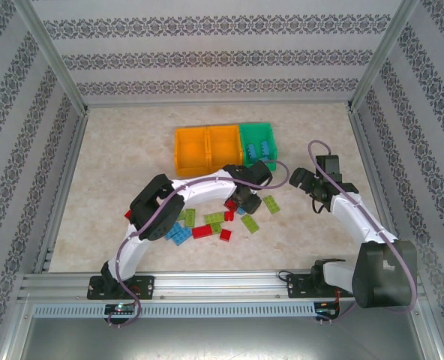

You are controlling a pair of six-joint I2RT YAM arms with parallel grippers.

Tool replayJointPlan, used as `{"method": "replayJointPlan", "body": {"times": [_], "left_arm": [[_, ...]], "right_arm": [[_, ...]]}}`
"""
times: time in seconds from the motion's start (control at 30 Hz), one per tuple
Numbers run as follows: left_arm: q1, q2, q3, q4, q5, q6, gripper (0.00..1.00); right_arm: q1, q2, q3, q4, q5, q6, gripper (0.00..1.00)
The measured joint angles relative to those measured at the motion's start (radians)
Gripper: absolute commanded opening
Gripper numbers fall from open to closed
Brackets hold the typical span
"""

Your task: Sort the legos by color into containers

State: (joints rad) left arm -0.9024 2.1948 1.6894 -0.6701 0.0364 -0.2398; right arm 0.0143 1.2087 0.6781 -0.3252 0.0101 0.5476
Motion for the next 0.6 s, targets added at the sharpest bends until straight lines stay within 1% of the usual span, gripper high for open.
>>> {"method": "replayJointPlan", "body": {"times": [0.17,0.23,0.47,0.6], "left_arm": [[0.0,0.0,0.0,0.0,0.0,0.006,0.32],[0.0,0.0,0.0,0.0,0.0,0.008,0.29],[0.0,-0.003,0.0,0.005,-0.008,0.008,0.27],[0.0,-0.038,-0.014,0.023,-0.022,0.008,0.26]], "right_arm": [[-0.008,-0.014,-0.001,0.0,0.0,0.0,0.94],[-0.01,-0.019,-0.001,0.0,0.0,0.0,0.94],[-0.013,-0.024,-0.018,0.0,0.0,0.0,0.94],[-0.013,-0.024,-0.023,0.001,-0.003,0.0,0.94]]}}
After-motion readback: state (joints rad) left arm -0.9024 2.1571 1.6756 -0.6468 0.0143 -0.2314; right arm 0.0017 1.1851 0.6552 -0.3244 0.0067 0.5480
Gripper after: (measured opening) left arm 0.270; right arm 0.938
